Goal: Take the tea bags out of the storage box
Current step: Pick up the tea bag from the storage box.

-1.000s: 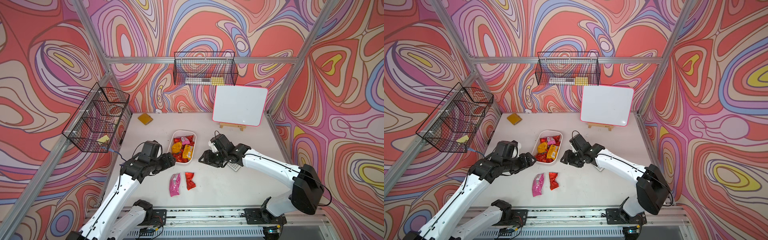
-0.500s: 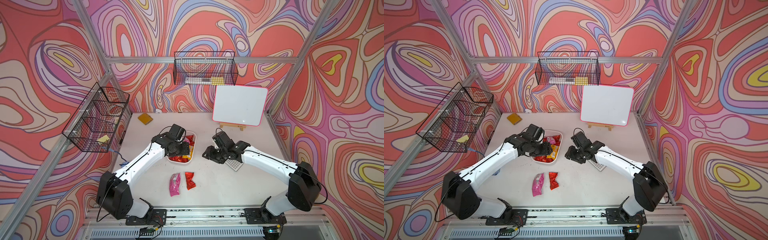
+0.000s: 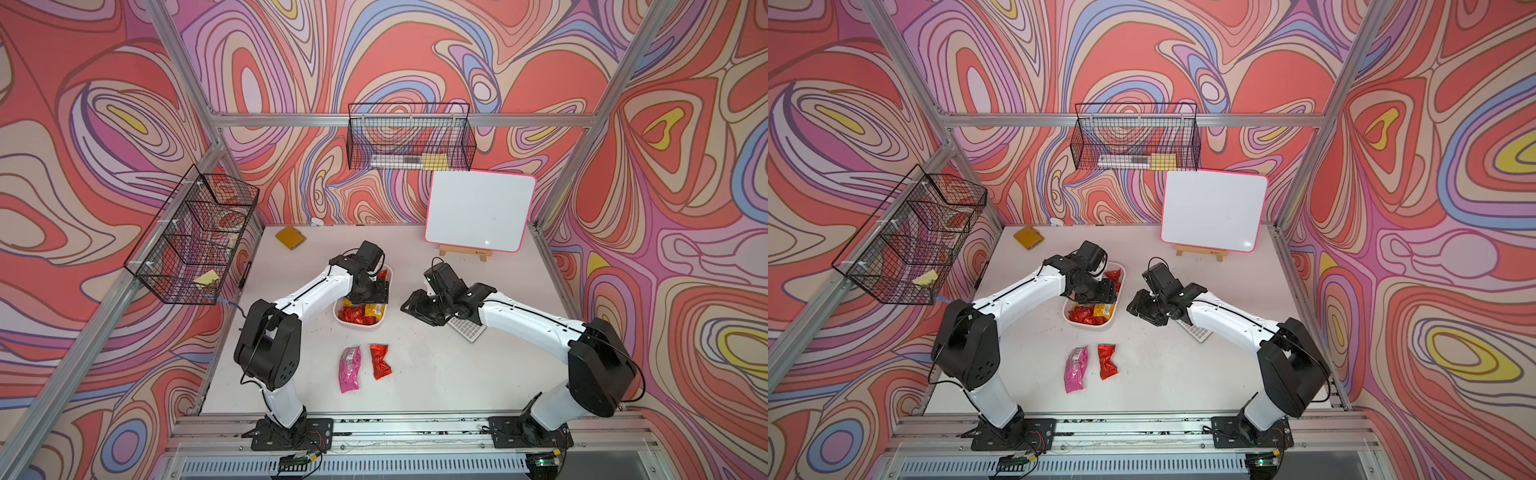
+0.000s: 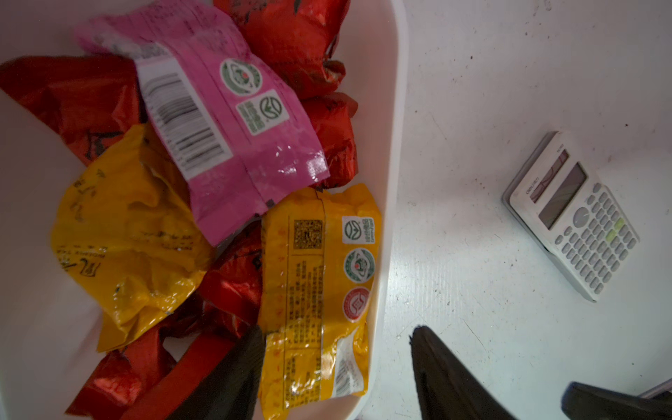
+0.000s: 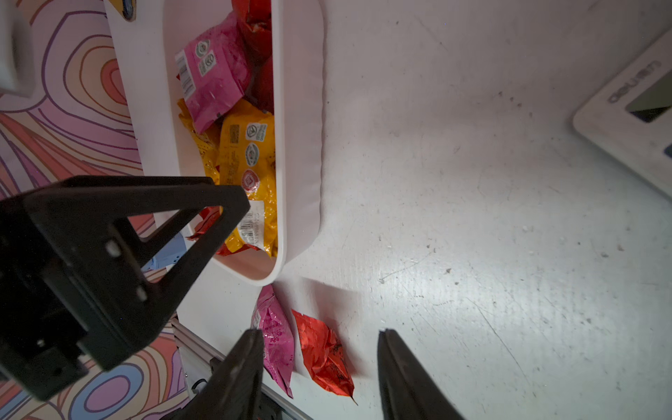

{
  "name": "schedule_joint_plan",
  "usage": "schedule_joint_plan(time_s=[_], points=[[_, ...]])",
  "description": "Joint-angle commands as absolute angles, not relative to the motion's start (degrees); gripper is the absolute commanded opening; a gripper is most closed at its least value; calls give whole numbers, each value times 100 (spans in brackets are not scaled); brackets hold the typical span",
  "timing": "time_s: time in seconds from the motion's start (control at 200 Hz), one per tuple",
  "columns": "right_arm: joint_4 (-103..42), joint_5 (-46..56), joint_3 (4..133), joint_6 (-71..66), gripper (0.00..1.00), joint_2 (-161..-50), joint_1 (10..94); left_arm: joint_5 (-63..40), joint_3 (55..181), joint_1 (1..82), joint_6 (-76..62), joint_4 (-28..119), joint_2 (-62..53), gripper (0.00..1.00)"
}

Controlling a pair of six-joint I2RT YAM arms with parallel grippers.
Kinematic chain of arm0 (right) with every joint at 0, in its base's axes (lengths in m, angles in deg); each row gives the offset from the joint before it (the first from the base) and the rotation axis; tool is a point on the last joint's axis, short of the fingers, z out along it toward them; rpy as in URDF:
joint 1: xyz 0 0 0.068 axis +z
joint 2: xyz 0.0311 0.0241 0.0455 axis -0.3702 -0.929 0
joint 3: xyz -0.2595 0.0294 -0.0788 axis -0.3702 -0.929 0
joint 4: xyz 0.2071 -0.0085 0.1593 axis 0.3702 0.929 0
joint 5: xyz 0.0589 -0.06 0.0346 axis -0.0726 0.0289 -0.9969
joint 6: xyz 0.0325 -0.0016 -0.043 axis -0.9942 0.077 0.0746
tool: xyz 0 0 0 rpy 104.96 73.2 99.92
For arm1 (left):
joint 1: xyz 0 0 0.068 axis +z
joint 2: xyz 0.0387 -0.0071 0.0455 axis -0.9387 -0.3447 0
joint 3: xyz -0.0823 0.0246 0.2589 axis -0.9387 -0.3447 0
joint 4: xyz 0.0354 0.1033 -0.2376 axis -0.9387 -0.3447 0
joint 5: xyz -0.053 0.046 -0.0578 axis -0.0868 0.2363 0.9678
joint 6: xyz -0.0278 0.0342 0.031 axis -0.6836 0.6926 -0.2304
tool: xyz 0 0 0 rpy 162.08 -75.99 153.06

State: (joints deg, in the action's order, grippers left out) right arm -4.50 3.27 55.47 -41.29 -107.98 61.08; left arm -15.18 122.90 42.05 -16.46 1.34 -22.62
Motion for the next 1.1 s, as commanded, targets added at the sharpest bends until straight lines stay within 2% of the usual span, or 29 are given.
schedule_joint_plan(time_s=[0.0, 0.08, 0.265, 0.366, 0.511, 0.666, 0.971, 1.092], points=[[-622, 236, 5523, -4217, 52, -10880, 6049, -1578, 12390, 4320, -1502, 92, -2499, 69], [-621, 198, 5548, -4211, 52, -10920, 6049, -1591, 12377, 4351, -1462, 103, -2567, 68], [-614, 153, 5559, -4202, 51, -10938, 6016, -1520, 12381, 4376, -1430, 153, -2698, 55], [-596, 143, 5573, -4180, 50, -10921, 5987, -1507, 12397, 4374, -1441, 187, -2780, 45], [-533, 143, 5591, -4128, 49, -10852, 5946, -1550, 12495, 4375, -1426, 118, -2801, 24], [-513, 123, 5559, -4071, 49, -10734, 5923, -1577, 12557, 4375, -1441, 14, -2596, 8], [-441, 55, 5390, -3923, 48, -10471, 5863, -1787, 12197, 4342, -1758, -212, -1499, 7], [-401, 55, 5234, -3843, 48, -10284, 5771, -1926, 11990, 4056, -2118, -295, -952, 7]])
